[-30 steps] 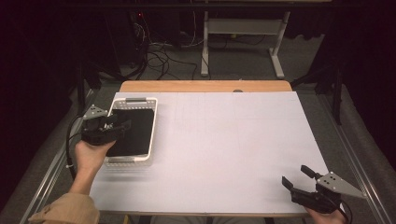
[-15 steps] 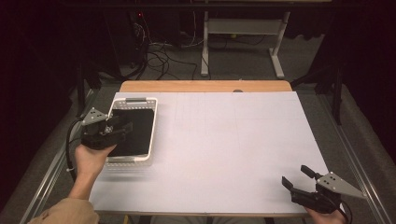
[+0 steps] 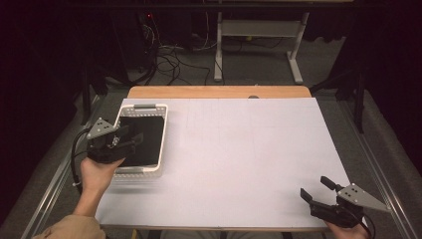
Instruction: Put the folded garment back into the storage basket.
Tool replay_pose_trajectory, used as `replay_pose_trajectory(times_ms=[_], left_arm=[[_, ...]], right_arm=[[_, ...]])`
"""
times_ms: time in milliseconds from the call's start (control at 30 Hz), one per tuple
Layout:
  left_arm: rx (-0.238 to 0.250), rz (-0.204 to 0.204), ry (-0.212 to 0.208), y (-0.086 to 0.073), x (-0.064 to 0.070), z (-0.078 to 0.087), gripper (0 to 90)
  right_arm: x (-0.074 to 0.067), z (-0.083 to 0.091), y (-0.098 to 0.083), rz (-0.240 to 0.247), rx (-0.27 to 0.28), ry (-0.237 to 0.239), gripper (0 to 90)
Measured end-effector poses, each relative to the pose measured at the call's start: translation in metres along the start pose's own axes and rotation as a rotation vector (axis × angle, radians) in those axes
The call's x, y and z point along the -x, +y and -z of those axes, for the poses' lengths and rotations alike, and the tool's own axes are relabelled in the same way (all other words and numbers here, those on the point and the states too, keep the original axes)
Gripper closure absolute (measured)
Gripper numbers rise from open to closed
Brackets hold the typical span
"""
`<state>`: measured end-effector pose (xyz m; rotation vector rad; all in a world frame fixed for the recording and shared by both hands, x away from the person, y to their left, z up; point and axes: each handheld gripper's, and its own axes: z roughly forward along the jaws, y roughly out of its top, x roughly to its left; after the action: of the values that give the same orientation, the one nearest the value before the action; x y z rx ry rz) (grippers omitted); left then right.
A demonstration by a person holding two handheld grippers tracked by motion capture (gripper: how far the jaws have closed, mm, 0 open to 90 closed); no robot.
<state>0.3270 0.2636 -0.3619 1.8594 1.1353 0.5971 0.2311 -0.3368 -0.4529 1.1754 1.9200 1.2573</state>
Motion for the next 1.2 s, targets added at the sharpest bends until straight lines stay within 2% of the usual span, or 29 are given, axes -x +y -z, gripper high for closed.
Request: replay_pose_trajectory(times_ms=[400,1200], left_arm=[[0.019,0.008,-0.01,-0.004,0.003,0.005,37.5],[0.041,-0.016,-0.021,-0.012,0.013,0.015,37.5]], right_arm=[[0.0,0.0,0.0,0.0,0.0,-0.001,18.4],[0.0,0.0,0.0,0.002,0.001,0.0,18.4]])
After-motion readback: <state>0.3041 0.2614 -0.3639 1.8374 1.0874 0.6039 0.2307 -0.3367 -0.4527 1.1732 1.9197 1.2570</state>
